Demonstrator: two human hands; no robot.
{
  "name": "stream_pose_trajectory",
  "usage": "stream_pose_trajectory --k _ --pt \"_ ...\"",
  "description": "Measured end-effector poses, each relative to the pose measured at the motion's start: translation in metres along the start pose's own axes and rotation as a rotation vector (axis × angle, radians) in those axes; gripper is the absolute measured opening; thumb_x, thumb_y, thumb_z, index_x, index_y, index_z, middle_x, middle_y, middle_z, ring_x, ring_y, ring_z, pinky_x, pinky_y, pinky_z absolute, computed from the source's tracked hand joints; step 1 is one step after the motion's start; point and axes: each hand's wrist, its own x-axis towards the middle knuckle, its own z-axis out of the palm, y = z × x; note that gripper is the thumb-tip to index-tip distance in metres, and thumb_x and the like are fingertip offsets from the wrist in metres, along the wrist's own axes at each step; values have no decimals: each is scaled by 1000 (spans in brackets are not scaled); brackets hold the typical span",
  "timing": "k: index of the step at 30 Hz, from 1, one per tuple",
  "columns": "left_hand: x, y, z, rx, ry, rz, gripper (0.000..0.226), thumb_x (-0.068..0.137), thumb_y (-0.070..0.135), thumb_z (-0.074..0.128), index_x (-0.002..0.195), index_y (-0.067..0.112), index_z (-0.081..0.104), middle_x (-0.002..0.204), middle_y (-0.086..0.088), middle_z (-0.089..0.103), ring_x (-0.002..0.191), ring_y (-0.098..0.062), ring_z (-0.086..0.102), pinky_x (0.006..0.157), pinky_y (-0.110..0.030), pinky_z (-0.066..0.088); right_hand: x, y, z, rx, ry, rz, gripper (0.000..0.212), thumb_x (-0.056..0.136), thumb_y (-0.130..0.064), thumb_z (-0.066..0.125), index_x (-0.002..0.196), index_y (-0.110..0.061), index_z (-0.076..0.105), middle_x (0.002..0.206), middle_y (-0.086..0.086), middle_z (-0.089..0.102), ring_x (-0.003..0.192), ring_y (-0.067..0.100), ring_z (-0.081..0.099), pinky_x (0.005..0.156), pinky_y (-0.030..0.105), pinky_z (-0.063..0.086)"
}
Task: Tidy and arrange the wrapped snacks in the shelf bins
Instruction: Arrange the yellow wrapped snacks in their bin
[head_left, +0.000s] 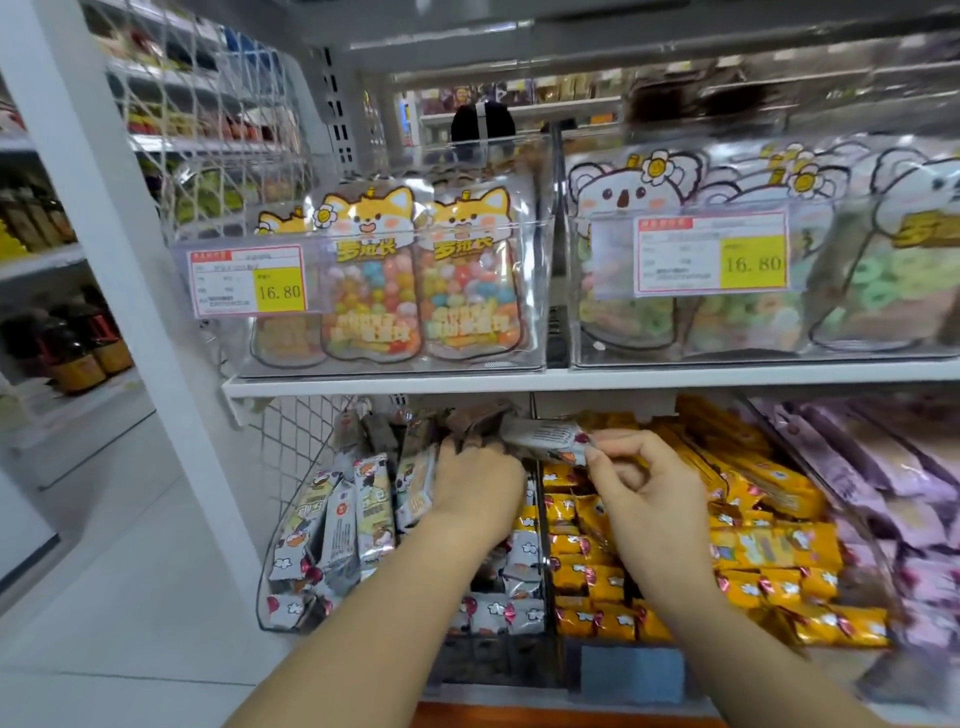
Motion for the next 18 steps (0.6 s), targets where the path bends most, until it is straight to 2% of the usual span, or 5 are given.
stream_pose_trajectory --k 5,8,12,15,18 --pt "-11 -11 -10 -217 86 -13 15 90 19 56 92 31 65 112 2 55 110 -23 51 104 -42 25 1 2 -1 -12 1 -3 18 86 -6 63 80 -23 61 89 -3 66 75 -9 59 63 -1 40" --pt "-24 -21 -24 -301 209 -15 11 96 29 50 98 33 60 99 8 52 104 -18 52 96 -35 30 0 3 1 -5 7 -9 21 85 -7 63 78 -26 59 88 0 66 73 -7 59 62 1 42" --pt "-49 -36 -28 -429 469 -35 14 97 35 46 104 31 57 100 14 53 94 -12 55 79 -27 38 -3 5 7 -10 -14 -41 21 84 -6 65 77 -25 61 93 -6 64 75 -6 59 64 4 44" --pt "-62 -47 -19 -664 594 -116 9 97 30 45 99 27 54 87 17 51 77 -2 53 59 -19 36 -4 10 12 -148 -82 -184 23 82 -2 67 76 -24 61 94 -13 61 87 -8 58 72 2 43" --pt "-72 -53 -12 -815 649 -177 9 99 29 41 97 26 49 79 15 52 70 1 51 56 -21 36 -9 18 15 -429 -215 -388 18 78 -7 72 76 -22 62 97 -12 61 88 -2 56 80 -1 36"
